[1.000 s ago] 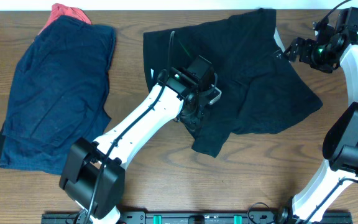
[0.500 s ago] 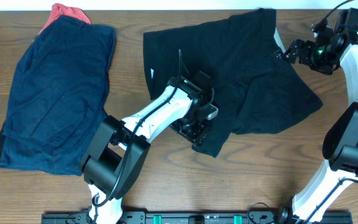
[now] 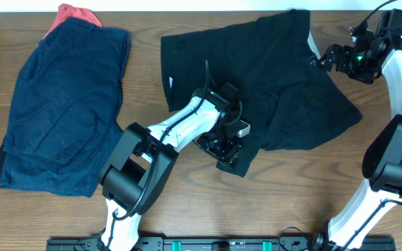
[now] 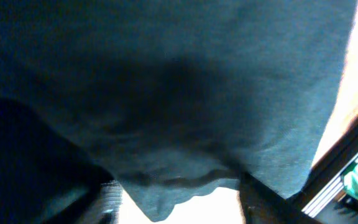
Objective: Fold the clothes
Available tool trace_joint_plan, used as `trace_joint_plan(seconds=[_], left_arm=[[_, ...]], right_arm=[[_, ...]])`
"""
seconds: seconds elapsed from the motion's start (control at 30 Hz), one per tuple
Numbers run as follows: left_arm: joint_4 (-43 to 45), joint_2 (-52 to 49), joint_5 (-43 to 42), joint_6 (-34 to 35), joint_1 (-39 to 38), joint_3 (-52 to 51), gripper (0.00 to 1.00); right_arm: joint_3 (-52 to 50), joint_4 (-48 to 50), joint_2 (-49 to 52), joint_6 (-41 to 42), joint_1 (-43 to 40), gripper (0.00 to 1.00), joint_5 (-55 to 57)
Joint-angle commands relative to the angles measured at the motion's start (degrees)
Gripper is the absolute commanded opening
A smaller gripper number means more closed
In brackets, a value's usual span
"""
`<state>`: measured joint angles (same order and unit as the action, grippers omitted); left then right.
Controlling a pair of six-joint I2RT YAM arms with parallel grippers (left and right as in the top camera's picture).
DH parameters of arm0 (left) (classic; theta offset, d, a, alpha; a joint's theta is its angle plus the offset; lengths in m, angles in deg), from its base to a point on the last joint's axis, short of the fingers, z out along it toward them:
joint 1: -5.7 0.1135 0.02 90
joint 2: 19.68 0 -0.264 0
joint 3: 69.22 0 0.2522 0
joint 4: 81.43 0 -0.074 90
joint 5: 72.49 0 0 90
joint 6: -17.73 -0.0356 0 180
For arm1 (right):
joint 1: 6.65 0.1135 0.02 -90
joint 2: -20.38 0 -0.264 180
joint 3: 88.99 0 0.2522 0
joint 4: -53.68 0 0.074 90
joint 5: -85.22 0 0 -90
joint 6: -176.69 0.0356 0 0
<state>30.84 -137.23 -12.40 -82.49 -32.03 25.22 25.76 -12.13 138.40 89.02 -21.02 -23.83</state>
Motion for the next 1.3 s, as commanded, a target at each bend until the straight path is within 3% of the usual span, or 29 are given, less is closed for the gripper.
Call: trace_joint_plan(seconds=[0.0,0.1,0.13,0.37,0.57,0.83,1.27], left_arm=[[-0.3,-0.4,-1.0,-0.4,-0.3,0.1,0.43],[-0.3,-0.4,-1.0,-0.4,-0.4,0.1,0.08],[-0.4,-0.4,-1.0,-0.4,-0.4,0.1,0.06],[-6.8,1.2,1.8,-0.4,1.0,4.7,0.06],[-11.1,8.5,15.3,0.0,3.3,11.7,0.06],[-3.4,12.7,30.4,1.8,8.8,12.0,0.06],[18.5,4.5,31.1,4.9,22.9,11.4,0.06]], right_arm=[[0.5,0.0,-0.5,-0.9,0.6,0.99,0.2],[0.5,0.0,-0.5,-0.9,0.6,0.99,0.2],[0.5,-0.1,-0.5,-0.9,0.6,0.99,0.2],[0.5,0.0,-0.5,-1.0,0.6,0.99,0.2],[0.5,0.0,-0.5,-0.9,0.6,0.99,0.2],[0.5,-0.2,-0.5,-0.9,0.6,0.99,0.2],[0.5,-0.2,-0.5,-1.0,0.6,0.99,0.2]])
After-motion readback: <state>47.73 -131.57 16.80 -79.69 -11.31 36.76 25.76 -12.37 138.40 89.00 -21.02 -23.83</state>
